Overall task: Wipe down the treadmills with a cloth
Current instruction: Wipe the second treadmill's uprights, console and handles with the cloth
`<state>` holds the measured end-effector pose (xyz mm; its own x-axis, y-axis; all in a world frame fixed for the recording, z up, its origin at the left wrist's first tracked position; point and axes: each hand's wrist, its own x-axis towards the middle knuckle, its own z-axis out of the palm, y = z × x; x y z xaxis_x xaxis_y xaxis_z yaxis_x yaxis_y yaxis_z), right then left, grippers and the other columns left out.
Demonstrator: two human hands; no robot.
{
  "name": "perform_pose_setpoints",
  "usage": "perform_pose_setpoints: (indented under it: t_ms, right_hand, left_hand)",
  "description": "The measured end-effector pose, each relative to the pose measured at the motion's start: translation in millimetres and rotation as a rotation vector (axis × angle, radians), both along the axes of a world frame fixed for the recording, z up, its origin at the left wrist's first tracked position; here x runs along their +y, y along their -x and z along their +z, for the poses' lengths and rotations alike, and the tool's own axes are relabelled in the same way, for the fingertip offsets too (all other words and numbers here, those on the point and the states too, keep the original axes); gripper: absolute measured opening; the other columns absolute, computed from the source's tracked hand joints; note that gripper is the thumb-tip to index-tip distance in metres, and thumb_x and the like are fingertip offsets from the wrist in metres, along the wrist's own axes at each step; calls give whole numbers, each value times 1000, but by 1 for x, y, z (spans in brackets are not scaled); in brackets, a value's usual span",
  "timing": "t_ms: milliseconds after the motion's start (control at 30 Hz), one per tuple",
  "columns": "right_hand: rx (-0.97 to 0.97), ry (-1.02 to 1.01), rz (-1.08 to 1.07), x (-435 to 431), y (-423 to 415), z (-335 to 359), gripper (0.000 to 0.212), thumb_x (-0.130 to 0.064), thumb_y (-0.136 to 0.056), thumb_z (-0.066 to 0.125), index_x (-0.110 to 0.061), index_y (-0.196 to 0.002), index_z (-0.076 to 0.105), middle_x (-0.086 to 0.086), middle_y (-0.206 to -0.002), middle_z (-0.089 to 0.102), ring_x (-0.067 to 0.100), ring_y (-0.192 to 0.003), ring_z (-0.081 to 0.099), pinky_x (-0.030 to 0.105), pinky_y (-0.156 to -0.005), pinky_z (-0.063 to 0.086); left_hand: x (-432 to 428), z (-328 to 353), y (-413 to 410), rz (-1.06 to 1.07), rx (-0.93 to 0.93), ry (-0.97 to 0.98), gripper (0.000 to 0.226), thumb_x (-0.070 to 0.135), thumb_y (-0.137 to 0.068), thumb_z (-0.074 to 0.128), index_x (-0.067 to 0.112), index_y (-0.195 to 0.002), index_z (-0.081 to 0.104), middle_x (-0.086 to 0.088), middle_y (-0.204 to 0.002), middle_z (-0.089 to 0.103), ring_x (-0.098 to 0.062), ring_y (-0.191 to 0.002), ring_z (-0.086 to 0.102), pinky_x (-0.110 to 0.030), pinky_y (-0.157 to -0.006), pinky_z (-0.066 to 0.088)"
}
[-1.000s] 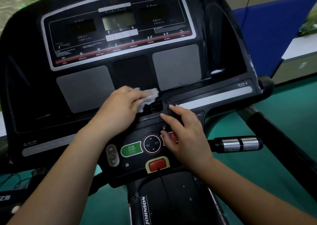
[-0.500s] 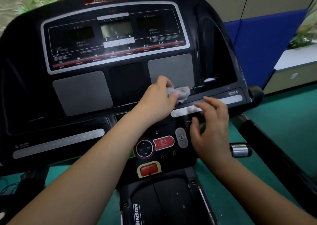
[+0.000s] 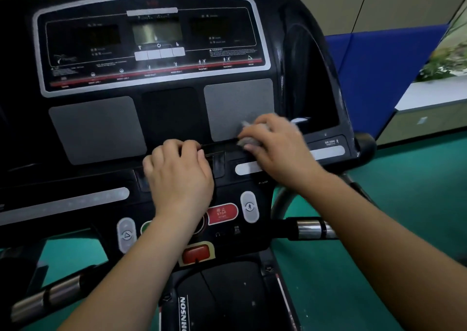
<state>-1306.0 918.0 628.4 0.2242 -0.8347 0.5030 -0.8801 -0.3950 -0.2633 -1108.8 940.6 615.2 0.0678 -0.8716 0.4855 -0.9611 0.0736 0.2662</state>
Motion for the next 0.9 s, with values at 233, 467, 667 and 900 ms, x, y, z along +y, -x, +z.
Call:
perform_pose_setpoints:
  t_ms: [233, 467, 667, 900]
  right_hand:
    - [-144, -87, -256, -8, 75, 11, 31, -24, -95, 52, -19, -125, 55, 3, -121, 58, 24, -113, 51, 35, -97, 35]
    - [-88, -45, 72, 4, 69, 9, 25, -12, -88, 60, -17, -113, 63, -4, -115, 60, 12, -109, 52, 31, -95, 41]
    - [-75, -67, -65, -5, 99, 15, 45, 11, -81, 47, -19, -108, 66, 5, -109, 54, 27, -103, 51, 35, -82, 46]
    - [-483, 322, -348, 11, 119, 1, 39, 6, -76, 47, -10, -102, 71, 15, -109, 48, 32, -100, 50, 25, -93, 39]
  left_hand:
    - [0, -2, 4, 38, -23, 28, 28, 32, -91, 37, 20, -102, 60, -6, -104, 55, -29, -97, 48, -46, -90, 33]
    - [1, -2, 6, 54, -9, 40, 27, 31, -91, 39, 20, -102, 61, -5, -104, 55, -28, -98, 48, -46, -92, 33]
    - [0, 0, 9, 81, -21, 24, 32, 32, -89, 34, 19, -100, 61, -7, -104, 54, -30, -97, 47, -47, -90, 33]
    - [-4, 7, 27, 54, 21, -16, 20, 30, -92, 45, 23, -102, 62, -2, -108, 53, -26, -103, 46, -47, -94, 29]
